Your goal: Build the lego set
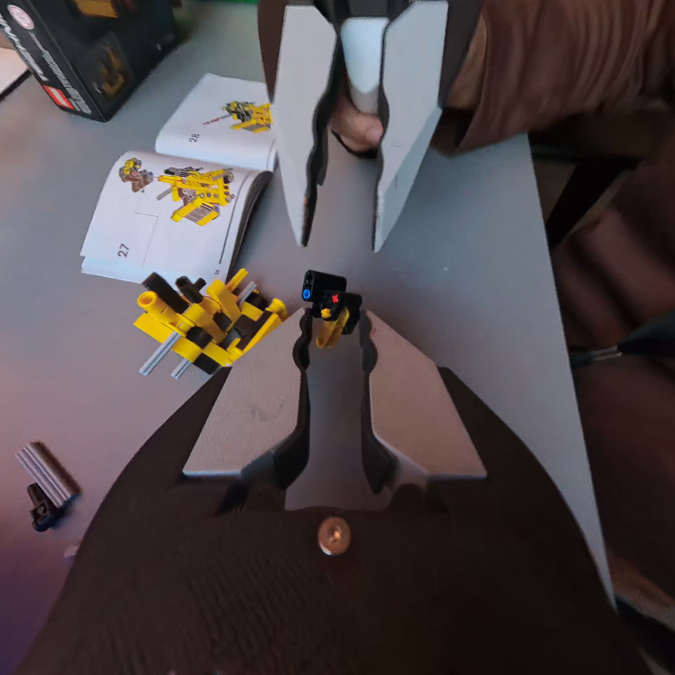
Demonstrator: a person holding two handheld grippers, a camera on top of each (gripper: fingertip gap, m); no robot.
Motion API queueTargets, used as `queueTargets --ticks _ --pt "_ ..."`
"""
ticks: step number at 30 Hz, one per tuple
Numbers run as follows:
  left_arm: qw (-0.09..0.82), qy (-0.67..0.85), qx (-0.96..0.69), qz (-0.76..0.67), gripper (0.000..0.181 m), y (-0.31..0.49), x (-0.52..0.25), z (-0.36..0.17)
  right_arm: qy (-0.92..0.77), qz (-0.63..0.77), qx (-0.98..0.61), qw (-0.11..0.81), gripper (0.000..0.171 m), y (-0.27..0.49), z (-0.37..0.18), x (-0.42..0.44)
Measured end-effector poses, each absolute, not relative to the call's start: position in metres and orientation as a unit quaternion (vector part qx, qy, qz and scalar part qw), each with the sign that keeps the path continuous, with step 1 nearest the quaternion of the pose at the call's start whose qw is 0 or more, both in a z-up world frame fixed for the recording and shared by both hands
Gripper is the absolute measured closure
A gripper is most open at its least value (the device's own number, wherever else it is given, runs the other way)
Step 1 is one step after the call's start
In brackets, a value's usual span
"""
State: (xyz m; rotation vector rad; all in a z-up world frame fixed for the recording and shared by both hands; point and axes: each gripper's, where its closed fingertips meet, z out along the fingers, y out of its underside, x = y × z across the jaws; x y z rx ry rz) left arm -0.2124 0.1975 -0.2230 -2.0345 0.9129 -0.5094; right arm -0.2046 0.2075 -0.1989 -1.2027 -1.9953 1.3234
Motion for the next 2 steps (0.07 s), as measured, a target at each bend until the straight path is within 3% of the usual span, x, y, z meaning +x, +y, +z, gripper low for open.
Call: queueTargets --ticks 2 --pt "0.406 0.393 -0.805 -0.182 0.159 0.1938 -0.2081 -0.2286 -0.735 0.462 -0.443 0.222 0.139 0.2084 -0.2095 -0.2029"
